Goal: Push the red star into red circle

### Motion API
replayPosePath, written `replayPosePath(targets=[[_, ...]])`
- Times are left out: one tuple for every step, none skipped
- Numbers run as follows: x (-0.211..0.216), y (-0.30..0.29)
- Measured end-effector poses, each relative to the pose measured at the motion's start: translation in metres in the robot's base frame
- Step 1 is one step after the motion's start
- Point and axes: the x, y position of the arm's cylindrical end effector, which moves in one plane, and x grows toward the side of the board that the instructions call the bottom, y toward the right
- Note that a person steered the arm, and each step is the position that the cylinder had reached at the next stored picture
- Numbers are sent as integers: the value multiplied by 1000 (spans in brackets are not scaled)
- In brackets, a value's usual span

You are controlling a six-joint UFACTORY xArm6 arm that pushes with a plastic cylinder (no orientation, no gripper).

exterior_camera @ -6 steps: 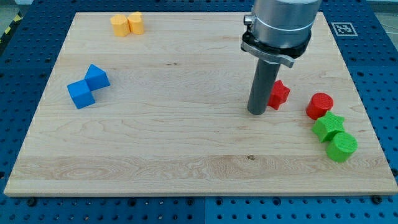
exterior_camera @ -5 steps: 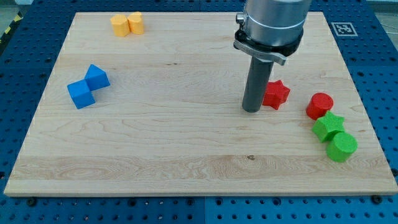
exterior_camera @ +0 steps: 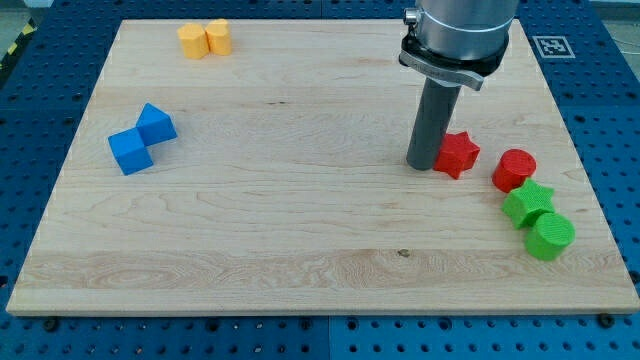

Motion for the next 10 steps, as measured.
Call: replayPosePath(targets=[[-1, 16], [-4, 25], [-4, 25], [-5, 30], [-8, 38], [-17, 43], [-17, 44], [-19, 44], [-23, 45], [-27, 46]])
